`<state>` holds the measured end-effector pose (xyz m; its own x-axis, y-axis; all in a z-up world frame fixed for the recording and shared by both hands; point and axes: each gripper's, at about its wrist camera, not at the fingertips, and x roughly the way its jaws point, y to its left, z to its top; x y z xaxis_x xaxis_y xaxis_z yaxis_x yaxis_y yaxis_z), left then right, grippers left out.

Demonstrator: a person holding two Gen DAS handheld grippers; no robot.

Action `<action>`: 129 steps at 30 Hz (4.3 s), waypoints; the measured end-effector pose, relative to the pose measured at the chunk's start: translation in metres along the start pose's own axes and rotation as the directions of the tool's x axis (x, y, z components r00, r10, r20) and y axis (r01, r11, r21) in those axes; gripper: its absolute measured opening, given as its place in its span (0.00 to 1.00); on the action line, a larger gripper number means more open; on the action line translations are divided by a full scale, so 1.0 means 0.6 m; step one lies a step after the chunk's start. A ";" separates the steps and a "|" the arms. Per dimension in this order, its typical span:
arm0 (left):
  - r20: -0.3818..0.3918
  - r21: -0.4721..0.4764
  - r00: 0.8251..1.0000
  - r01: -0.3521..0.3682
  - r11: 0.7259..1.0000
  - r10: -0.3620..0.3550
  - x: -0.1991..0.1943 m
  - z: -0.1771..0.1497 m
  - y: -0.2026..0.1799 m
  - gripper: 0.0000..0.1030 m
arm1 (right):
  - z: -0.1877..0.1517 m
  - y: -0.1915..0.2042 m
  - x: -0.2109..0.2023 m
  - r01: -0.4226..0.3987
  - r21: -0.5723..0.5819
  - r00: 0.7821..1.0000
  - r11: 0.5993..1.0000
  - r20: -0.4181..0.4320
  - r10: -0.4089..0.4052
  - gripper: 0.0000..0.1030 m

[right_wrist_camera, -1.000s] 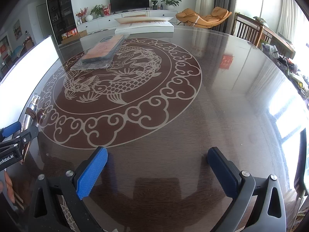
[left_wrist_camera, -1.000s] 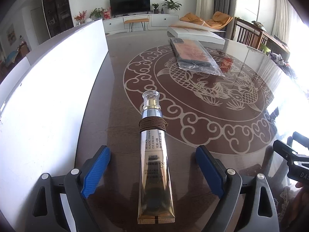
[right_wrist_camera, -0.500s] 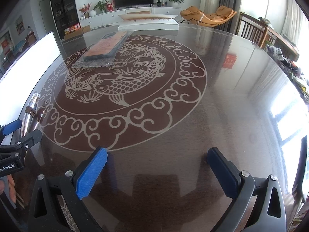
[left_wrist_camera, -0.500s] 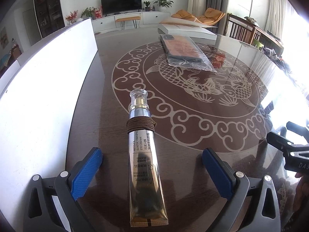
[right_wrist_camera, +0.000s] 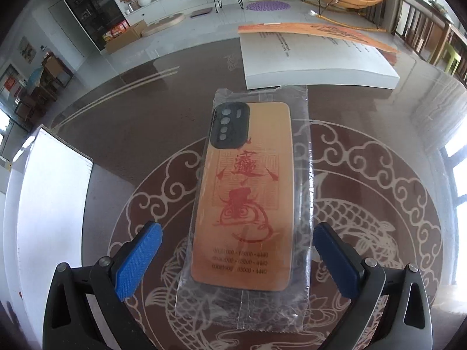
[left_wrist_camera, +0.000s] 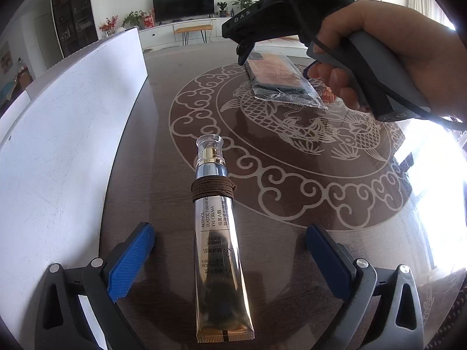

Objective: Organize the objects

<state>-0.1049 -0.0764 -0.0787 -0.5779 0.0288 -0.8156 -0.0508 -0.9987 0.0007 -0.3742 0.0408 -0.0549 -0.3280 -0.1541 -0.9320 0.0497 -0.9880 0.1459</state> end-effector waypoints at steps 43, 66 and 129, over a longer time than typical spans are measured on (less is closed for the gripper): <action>0.001 -0.001 1.000 -0.001 1.000 0.001 -0.005 0.001 -0.003 1.00 | -0.491 -0.140 -0.181 0.176 0.034 0.947 0.984 0.267 -0.179 1.00; 0.001 -0.001 1.000 -0.002 1.000 0.002 -0.004 0.000 -0.003 1.00 | -0.490 -0.139 -0.180 0.175 0.034 0.947 0.984 0.268 -0.178 1.00; 0.012 -0.372 0.926 -0.347 0.861 0.378 -0.315 -0.034 0.367 1.00 | -0.312 0.393 -0.291 -0.180 -0.507 0.967 0.843 0.066 0.246 0.89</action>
<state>0.0096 -0.3027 0.0638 -0.5636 -0.3505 -0.7480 0.4602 -0.8852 0.0681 -0.1285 -0.1658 0.0799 -0.3670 -0.3916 -0.8438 0.5791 -0.8061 0.1222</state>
